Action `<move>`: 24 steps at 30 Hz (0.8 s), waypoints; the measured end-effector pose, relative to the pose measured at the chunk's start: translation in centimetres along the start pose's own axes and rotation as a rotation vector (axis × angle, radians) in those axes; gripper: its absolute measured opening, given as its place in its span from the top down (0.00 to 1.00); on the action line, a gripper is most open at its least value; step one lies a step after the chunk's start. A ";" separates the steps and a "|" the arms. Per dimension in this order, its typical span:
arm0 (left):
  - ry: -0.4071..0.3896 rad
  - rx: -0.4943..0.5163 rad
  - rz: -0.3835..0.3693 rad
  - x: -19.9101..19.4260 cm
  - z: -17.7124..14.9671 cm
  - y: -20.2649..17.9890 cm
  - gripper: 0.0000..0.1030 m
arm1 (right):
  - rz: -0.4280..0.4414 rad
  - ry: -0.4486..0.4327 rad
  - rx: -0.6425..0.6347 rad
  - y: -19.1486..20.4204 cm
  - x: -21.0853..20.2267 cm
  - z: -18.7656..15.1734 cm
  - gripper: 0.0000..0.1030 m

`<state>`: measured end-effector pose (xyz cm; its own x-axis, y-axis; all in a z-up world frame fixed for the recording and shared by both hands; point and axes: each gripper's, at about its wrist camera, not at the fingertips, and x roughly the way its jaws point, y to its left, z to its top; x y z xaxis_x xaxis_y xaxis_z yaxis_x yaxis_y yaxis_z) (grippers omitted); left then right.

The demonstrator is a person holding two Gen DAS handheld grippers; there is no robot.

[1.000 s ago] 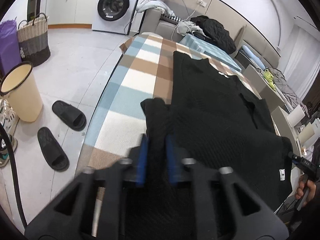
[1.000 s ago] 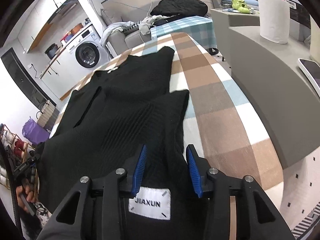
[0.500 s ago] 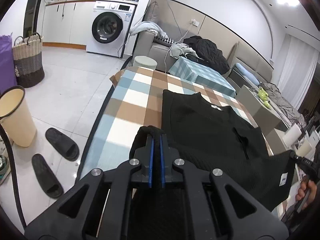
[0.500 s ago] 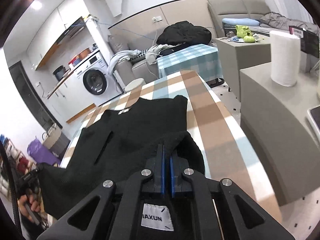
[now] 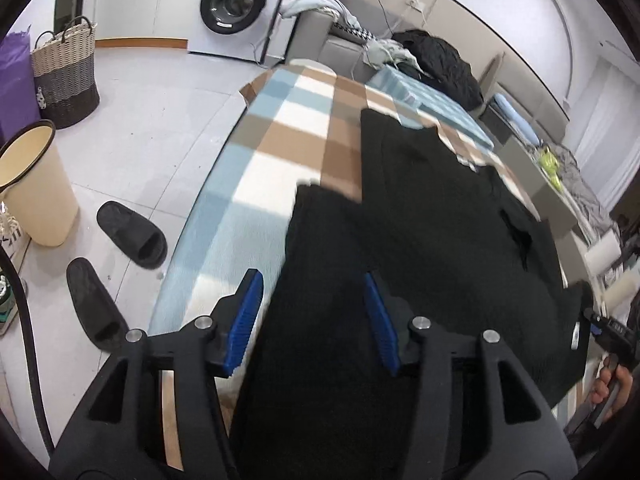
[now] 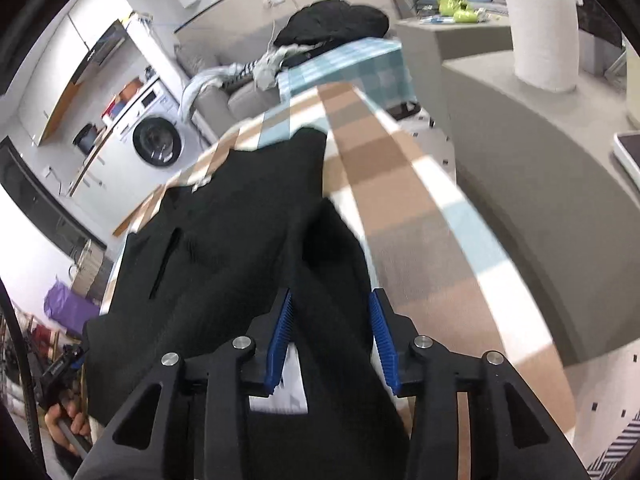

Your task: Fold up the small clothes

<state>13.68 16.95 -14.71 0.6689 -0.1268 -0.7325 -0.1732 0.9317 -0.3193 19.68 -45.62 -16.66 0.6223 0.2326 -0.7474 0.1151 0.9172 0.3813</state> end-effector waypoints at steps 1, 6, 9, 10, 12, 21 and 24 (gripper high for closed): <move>0.000 0.004 0.004 -0.2 -0.5 -0.1 0.53 | 0.009 0.012 -0.013 0.1 0.1 -0.4 0.61; -0.005 0.025 0.027 -0.7 -1.5 -0.5 0.53 | -0.003 0.015 -0.061 0.9 0.3 -1.2 0.85; -0.004 0.032 0.029 -1.1 -1.6 -0.8 0.53 | 0.048 -0.030 -0.141 2.3 -1.3 -1.6 0.95; -0.006 0.043 0.035 -1.2 -1.7 -1.0 0.53 | 0.042 -0.044 -0.150 2.5 -1.9 -1.7 0.95; -0.003 0.048 0.039 -1.3 -1.8 -1.1 0.53 | 0.016 -0.039 -0.133 2.0 -2.1 -1.7 0.95; 0.028 0.056 0.066 -1.9 -3.1 -1.2 0.53 | 0.019 0.022 -0.086 0.1 -2.2 -2.9 0.73; 0.044 0.052 0.072 -2.2 -3.8 -1.1 0.53 | 0.028 0.029 -0.081 -0.3 -2.3 -3.8 0.65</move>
<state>9.63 14.89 -15.02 0.6235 -0.0728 -0.7784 -0.1812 0.9551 -0.2345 15.26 -45.18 -17.15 0.6018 0.2669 -0.7527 0.0340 0.9331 0.3581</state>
